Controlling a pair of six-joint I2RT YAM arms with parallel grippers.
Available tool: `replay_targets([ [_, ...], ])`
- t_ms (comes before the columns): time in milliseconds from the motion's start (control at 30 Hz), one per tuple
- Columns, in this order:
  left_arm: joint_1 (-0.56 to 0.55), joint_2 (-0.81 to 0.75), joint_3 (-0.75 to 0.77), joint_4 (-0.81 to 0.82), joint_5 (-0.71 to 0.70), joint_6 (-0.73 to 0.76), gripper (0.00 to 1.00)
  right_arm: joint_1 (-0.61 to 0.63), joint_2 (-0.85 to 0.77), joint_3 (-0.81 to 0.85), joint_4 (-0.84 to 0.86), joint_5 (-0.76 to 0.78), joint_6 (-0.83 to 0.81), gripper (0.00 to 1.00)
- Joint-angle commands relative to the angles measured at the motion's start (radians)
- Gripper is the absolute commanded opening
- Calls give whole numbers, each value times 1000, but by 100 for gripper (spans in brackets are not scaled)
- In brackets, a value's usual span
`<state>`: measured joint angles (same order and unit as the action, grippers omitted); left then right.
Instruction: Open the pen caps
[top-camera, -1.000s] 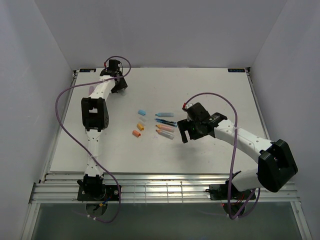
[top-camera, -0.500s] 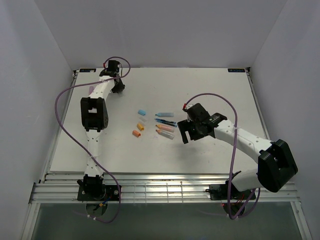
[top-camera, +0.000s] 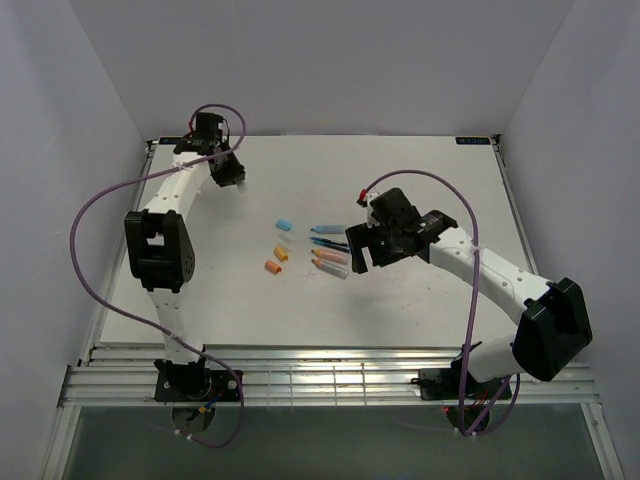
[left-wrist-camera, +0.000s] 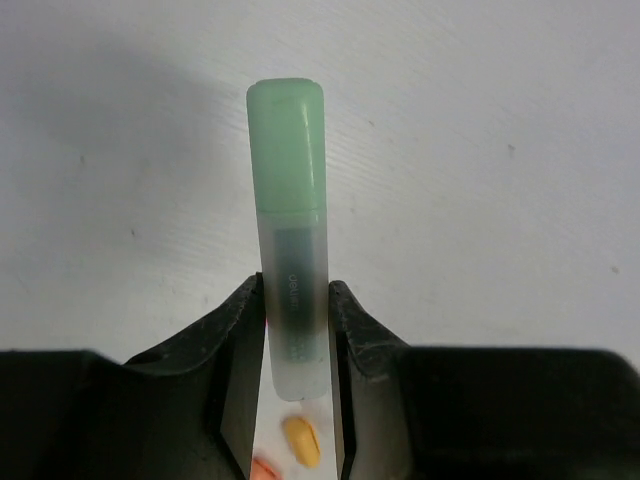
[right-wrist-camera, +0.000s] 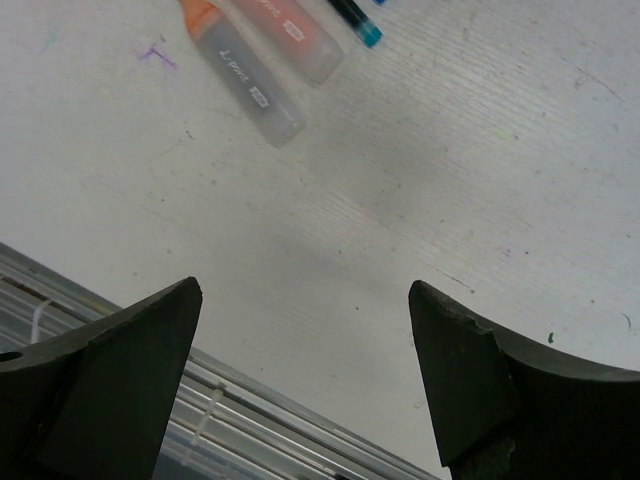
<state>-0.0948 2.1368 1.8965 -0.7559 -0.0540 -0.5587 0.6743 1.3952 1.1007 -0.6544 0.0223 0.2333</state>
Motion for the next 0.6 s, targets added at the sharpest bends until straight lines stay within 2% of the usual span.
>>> replay_targets([
  [0,-8,-248,-138,52,179,-52,0,-5,11,73,-8,-137,21,90],
  [67,-17,-373,-270,88,294,-58,0,-9,14,108,1,-208,43,90],
  [167,-43,-522,-373,125,403,-58,0,-18,30,158,13,-268,95,90],
  [300,-88,-710,-567,144,479,-70,0,-42,77,267,22,-353,173,90],
  [467,-173,-912,-746,170,502,-144,0,-61,93,274,160,-524,311,100],
  [500,-184,-973,-772,173,496,-159,0,-61,90,266,186,-544,357,99],
  [533,-204,-1001,-819,174,494,-176,0,-61,88,245,214,-579,382,92],
  [567,-212,-1031,-841,179,491,-206,0,-61,81,232,266,-590,405,88],
])
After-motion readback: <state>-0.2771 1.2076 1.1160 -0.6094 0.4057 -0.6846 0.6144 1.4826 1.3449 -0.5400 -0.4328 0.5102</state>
